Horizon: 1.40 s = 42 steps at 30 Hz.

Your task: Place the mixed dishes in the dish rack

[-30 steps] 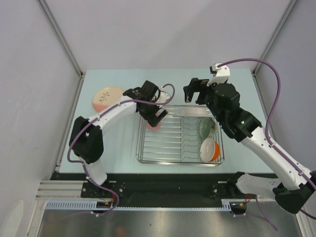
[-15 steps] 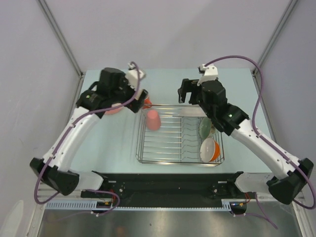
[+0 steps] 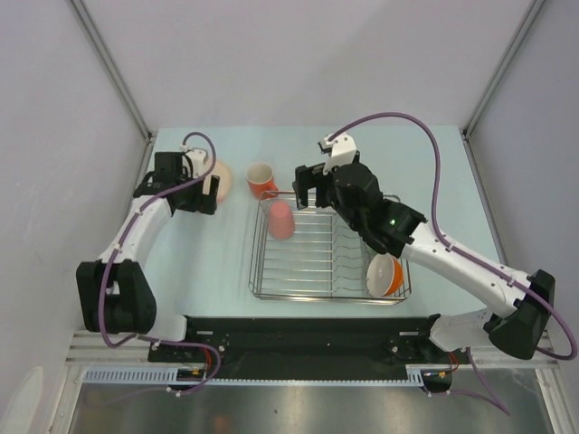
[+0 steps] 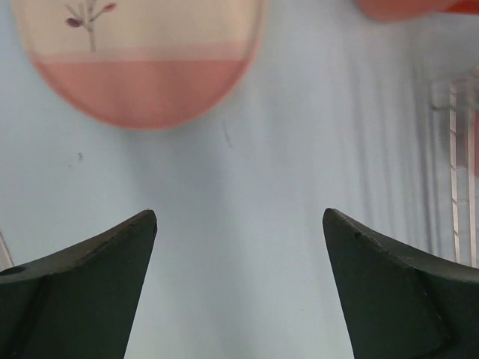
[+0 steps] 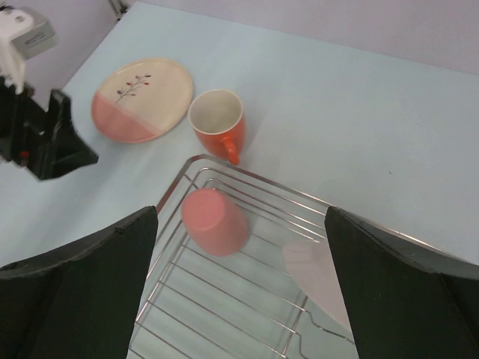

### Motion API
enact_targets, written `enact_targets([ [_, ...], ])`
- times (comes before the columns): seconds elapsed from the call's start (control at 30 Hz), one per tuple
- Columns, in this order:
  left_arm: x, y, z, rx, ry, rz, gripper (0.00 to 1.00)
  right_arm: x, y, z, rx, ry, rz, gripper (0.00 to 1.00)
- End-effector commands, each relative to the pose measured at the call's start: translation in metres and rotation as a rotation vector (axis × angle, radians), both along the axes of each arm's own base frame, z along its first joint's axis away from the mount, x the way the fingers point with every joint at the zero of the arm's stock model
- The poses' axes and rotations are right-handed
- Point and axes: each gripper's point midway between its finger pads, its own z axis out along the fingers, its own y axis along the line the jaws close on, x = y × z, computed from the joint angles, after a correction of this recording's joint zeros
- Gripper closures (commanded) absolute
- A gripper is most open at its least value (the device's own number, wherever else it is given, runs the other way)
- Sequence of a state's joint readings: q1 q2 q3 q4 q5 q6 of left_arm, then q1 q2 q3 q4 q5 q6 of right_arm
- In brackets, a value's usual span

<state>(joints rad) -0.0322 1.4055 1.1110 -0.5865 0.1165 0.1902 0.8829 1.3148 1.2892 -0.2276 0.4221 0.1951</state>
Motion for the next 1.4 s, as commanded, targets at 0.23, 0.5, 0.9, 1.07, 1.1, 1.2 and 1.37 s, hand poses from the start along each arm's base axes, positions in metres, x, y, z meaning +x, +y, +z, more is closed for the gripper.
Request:
enact_targets([
  [0.23, 0.082, 0.05, -0.029, -0.013, -0.041, 0.211, 0.04, -0.031, 0.06, 0.03, 0.085, -0.069, 0.178, 0.0],
  [0.5, 0.103, 0.07, -0.056, -0.001, 0.007, 0.265, 0.04, -0.048, 0.087, 0.005, 0.05, -0.02, 0.252, 0.0],
  [0.9, 0.095, 0.069, -0.092, 0.014, 0.114, 0.232, 0.07, -0.046, 0.085, 0.004, 0.042, -0.022, 0.237, 0.0],
  [1.07, 0.087, 0.069, -0.105, 0.026, 0.158, 0.215, 0.07, -0.046, 0.084, 0.001, 0.032, -0.014, 0.233, 0.0],
  [1.1, 0.085, 0.069, -0.108, 0.033, 0.168, 0.208, 0.06, -0.045, 0.083, 0.0, 0.029, -0.012, 0.23, 0.0],
  [1.2, 0.081, 0.072, -0.114, 0.054, 0.184, 0.192, 0.07, -0.045, 0.081, -0.001, 0.026, -0.008, 0.223, 0.0],
  [1.37, 0.076, 0.071, -0.115, 0.064, 0.187, 0.175, 0.08, -0.045, 0.082, -0.004, 0.023, 0.0, 0.222, 0.0],
])
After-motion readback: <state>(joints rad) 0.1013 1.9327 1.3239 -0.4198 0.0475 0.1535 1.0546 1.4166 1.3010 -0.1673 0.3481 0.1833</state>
